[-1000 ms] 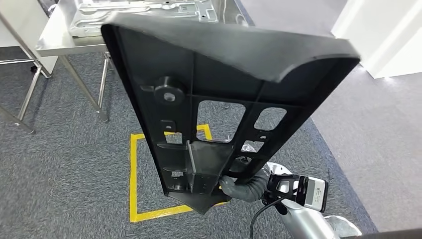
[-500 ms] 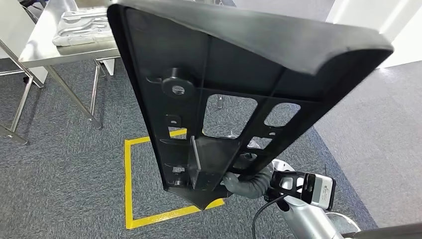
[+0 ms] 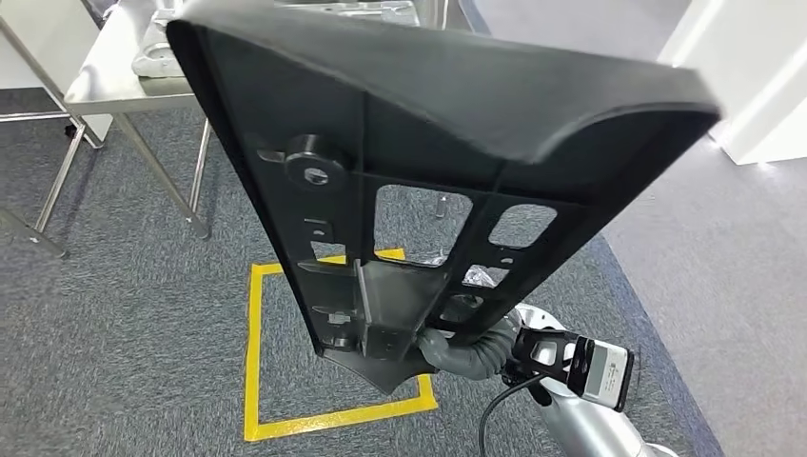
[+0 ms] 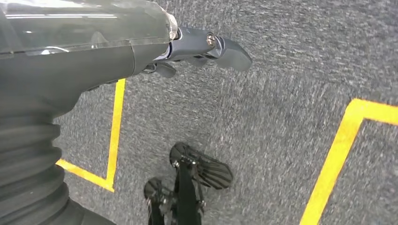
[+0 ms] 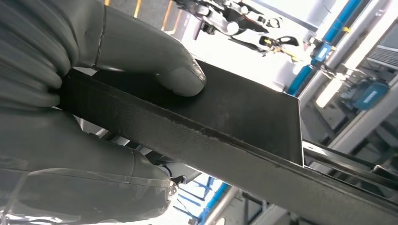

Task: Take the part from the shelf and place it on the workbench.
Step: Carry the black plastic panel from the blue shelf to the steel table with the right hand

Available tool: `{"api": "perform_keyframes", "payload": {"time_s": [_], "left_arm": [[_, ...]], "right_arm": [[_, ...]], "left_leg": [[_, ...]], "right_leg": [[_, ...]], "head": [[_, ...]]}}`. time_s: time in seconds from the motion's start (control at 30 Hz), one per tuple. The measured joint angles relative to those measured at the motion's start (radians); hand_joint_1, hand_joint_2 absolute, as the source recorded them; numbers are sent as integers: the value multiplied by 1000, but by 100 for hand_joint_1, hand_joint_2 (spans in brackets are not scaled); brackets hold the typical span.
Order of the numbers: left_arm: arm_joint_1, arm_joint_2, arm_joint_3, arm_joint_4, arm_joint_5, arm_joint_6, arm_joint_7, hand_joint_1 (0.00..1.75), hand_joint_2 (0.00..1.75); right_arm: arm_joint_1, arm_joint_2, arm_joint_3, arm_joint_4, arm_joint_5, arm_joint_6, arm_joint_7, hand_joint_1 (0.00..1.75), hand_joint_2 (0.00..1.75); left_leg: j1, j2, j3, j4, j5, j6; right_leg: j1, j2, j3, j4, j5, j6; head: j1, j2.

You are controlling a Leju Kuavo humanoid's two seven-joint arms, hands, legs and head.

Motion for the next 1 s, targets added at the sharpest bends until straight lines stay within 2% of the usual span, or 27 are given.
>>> {"api": "perform_keyframes", "payload": {"time_s": [0.03,0.07,0.1,0.17,0.2,0.23,0.27,0.33,0.4,0.43,0.5,0.53,0.57,0.6,0.67,0.7,0.73,0.77,0.8,0.87,0.9,0.93,1.0], "left_arm": [[1,0,0,0,0,-1,0,0,175],[2,0,0,0,0,-2,-1,0,175],[4,0,0,0,0,-3,-1,0,175],[5,0,0,0,0,-4,-1,0,175],[5,0,0,0,0,-5,-1,0,175],[4,0,0,0,-1,-5,-2,0,175],[4,0,0,0,-2,-5,-2,0,175],[4,1,0,0,-4,-6,-2,0,175],[1,1,0,-1,-6,-7,-3,0,175],[0,1,0,-1,-8,-8,-4,0,175],[-1,2,0,-1,-9,-8,-4,0,175],[0,2,0,-1,-9,-8,-4,0,175],[2,2,0,-1,-9,-8,-4,0,175],[4,2,0,-1,-9,-8,-4,0,175],[5,2,0,-1,-9,-8,-4,0,175],[4,2,0,-1,-9,-8,-5,0,175],[3,3,0,-1,-9,-8,-5,0,175],[3,3,0,-1,-9,-8,-5,0,175],[4,2,0,-1,-9,-8,-5,0,175],[6,2,0,-1,-9,-8,-6,0,175],[5,2,0,-1,-9,-8,-7,0,175],[5,1,0,-1,-9,-8,-8,0,175],[3,1,0,-1,-9,-8,-11,0,175]], "right_arm": [[4,0,0,0,4,0,-2,175,175],[7,0,0,1,6,0,-4,175,175],[9,0,-1,1,6,0,-7,175,175],[10,0,-3,2,4,1,-12,175,175],[10,0,-4,2,3,1,-13,175,175],[10,0,-5,2,2,1,-15,175,175],[11,0,-6,2,2,2,-16,175,175],[12,-1,-9,2,1,2,-17,175,175],[13,-1,-12,2,1,3,-22,175,175],[15,-1,-12,2,1,3,-26,175,175],[20,-1,-14,3,1,4,-33,175,175],[24,-1,-14,3,1,4,-35,175,175],[28,-2,-14,4,1,4,-36,175,175],[30,-2,-14,4,1,4,-36,175,175],[32,-2,-16,4,1,4,-37,175,175],[32,-2,-18,5,1,5,-37,175,175],[32,-2,-19,5,1,5,-38,175,175],[32,-2,-20,5,1,5,-38,175,175],[32,-2,-21,6,1,5,-38,175,175],[31,-2,-23,6,7,3,-38,175,175],[29,-2,-25,6,15,1,-38,175,175],[28,-2,-26,6,25,-3,-37,175,175],[30,-3,-26,9,44,-11,-38,175,175]], "left_leg": [[0,-6,6,0,-6,0],[1,-10,15,0,-12,-1],[1,-14,25,0,-20,-3],[1,-19,48,1,-36,-10],[1,-20,55,1,-43,-15],[1,-21,58,-1,-50,-22],[0,-21,60,1,-52,-29],[1,-18,64,7,-55,-42],[3,-8,50,54,-71,-51],[4,-3,24,105,-91,-54],[5,3,-55,236,-143,-58],[5,4,-89,282,-159,-59],[5,4,-109,295,-155,-59],[5,5,-108,268,-127,-59],[4,7,-65,134,-35,-53],[2,8,-43,71,-11,-50],[-1,10,-27,31,0,-45],[-3,10,-22,16,-2,-40],[-5,10,-21,13,-7,-35],[0,7,-14,8,5,-23],[3,5,-10,4,5,-18],[6,2,-5,0,5,-13],[6,-2,1,0,-2,-7]], "right_leg": [[-4,0,-34,36,-10,3],[-7,0,-53,39,1,5],[-9,0,-52,4,35,4],[-10,1,-18,-129,135,-1],[-7,1,-4,-184,167,-5],[-4,2,4,-217,186,-11],[-1,4,5,-228,187,-17],[-1,6,14,-234,187,-30],[-3,6,32,-240,183,-43],[-4,5,39,-242,180,-48],[-1,4,47,-242,171,-54],[-1,4,51,-242,166,-55],[0,4,56,-242,161,-55],[1,5,64,-242,156,-55],[1,5,82,-242,144,-50],[3,5,88,-241,138,-47],[4,5,91,-240,134,-42],[5,5,91,-240,130,-37],[6,5,91,-240,127,-31],[7,4,92,-234,118,-19],[7,4,84,-213,105,-13],[5,5,64,-171,84,-8],[0,5,-11,-41,32,0]], "head": [[0,0],[0,0],[0,0],[0,0],[0,0],[0,0],[0,0],[0,0],[0,0],[0,0],[0,0],[0,0],[0,0],[0,0],[0,0],[0,0],[0,0],[0,0],[0,0],[0,0],[0,0],[0,0],[0,0]]}}
